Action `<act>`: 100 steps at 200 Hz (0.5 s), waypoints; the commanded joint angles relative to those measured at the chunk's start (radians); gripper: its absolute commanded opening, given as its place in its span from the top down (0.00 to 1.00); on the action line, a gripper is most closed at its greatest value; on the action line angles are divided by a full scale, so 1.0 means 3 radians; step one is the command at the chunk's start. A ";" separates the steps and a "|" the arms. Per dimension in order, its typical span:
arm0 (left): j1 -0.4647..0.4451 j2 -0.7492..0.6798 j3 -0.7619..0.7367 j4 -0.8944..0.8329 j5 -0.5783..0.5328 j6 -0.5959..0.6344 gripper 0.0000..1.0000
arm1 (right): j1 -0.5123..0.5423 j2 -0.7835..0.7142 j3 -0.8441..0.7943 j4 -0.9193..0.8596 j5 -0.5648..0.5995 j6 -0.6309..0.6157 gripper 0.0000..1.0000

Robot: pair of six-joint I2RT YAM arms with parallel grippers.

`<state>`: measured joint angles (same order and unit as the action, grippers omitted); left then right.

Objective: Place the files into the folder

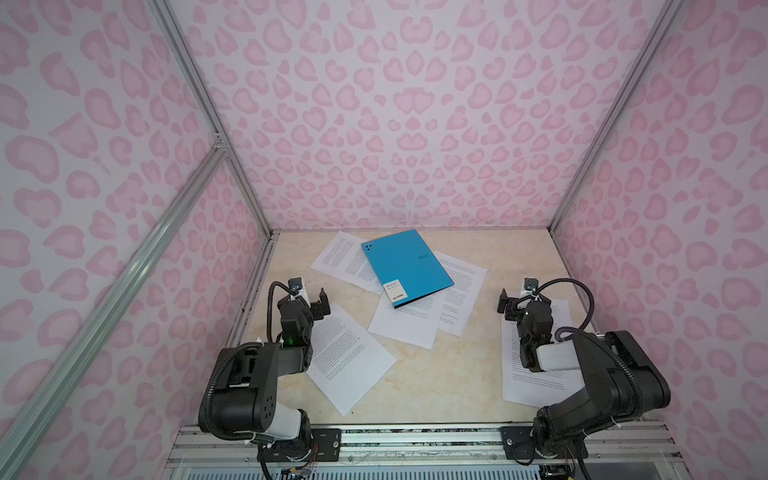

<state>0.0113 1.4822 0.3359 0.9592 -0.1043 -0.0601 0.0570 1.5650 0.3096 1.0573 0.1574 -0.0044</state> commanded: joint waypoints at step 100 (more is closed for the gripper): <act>-0.0012 -0.0018 -0.0019 0.0075 0.0015 0.0032 0.03 | -0.0039 0.0010 0.0012 0.0052 -0.0044 -0.0006 0.01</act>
<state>0.0082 1.4815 0.3336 0.9588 -0.1020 -0.0597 0.0437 1.5650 0.3122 1.0561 0.1440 -0.0032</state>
